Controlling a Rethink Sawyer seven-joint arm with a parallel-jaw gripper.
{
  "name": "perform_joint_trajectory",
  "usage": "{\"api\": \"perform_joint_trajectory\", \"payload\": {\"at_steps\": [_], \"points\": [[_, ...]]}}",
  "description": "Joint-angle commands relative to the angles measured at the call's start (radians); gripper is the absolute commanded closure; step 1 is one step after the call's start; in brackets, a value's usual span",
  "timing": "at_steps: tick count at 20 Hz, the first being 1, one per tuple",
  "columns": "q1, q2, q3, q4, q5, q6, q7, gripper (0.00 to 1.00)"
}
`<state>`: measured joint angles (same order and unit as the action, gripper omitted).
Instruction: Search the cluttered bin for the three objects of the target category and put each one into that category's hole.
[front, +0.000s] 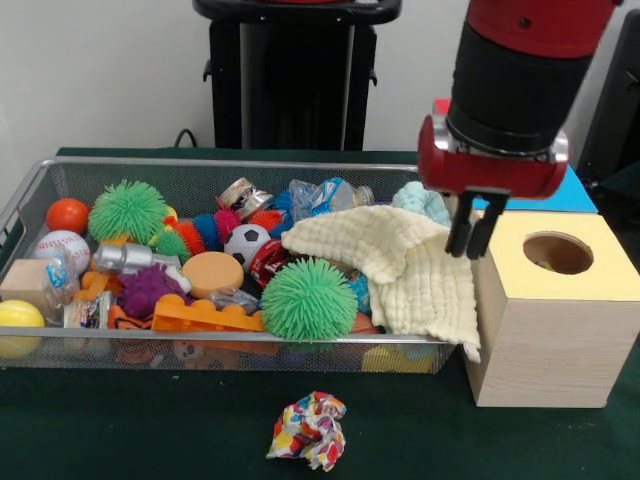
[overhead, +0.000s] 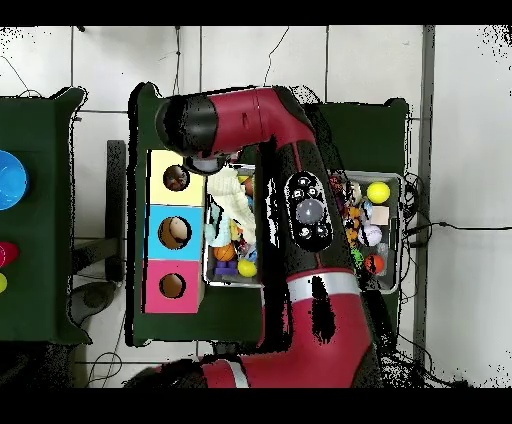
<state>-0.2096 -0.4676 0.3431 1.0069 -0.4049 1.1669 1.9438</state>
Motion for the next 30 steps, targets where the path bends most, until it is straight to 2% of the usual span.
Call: {"api": "perform_joint_trajectory", "payload": {"at_steps": [1,4,8,11,18,23,30], "points": [[-0.005,0.204,0.131,-0.379,-0.036,0.214,-0.271,1.0],[-0.054,0.229,0.169,-0.419,-0.015,0.249,-0.327,1.0],[-0.097,0.198,0.194,-0.446,-0.014,0.305,-0.369,1.0],[-0.086,0.192,0.202,-0.499,-0.047,0.369,-0.364,1.0],[-0.061,0.228,0.243,-0.612,-0.117,0.444,-0.408,1.0],[-0.044,0.23,0.261,-0.638,-0.136,0.474,-0.407,1.0],[-0.048,0.246,0.257,-0.619,-0.125,0.431,-0.412,1.0]]}}
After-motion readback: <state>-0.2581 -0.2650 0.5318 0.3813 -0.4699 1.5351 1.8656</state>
